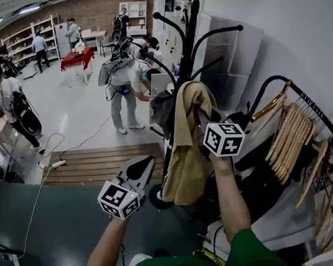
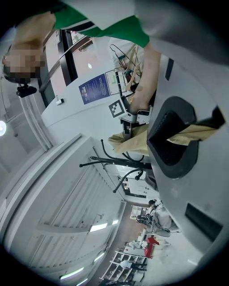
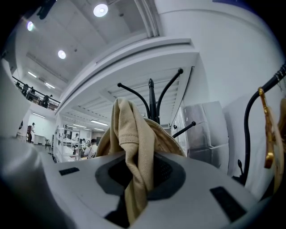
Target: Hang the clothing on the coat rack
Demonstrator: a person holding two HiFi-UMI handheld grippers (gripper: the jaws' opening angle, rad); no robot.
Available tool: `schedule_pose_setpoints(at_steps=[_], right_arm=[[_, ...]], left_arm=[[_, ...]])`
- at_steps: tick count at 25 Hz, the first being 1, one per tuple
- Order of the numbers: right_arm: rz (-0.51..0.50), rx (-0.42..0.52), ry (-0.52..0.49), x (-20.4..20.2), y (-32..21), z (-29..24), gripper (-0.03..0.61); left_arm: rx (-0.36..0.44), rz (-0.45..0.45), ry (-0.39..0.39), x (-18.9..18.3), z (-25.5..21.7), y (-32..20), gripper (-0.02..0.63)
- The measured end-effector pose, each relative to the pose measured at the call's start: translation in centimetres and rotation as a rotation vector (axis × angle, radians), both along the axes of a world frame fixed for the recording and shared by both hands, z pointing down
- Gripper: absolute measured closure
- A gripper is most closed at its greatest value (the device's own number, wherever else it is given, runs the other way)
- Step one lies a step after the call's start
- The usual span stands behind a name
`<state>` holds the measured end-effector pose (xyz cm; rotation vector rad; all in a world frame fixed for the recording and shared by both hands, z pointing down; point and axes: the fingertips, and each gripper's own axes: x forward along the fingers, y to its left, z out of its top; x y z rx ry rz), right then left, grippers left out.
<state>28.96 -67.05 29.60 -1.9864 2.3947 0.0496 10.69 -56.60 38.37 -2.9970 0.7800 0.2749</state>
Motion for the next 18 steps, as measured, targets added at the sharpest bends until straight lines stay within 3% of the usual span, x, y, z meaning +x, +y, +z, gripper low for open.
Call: schedule_pose_setpoints(at_steps=[12,18], right_arm=[[-0.025,0.026,-0.009,-0.9,1.5,0.8,0.514],[-0.041,0.031,-0.016,-1.2,2.8,1.0,0.479]], left_arm=[[-0.009,-0.002,0.000,-0.3,0.6,0.4,0.611],[-0.009,-0.005,-0.002,-0.6,0.6,0.5,0.611]])
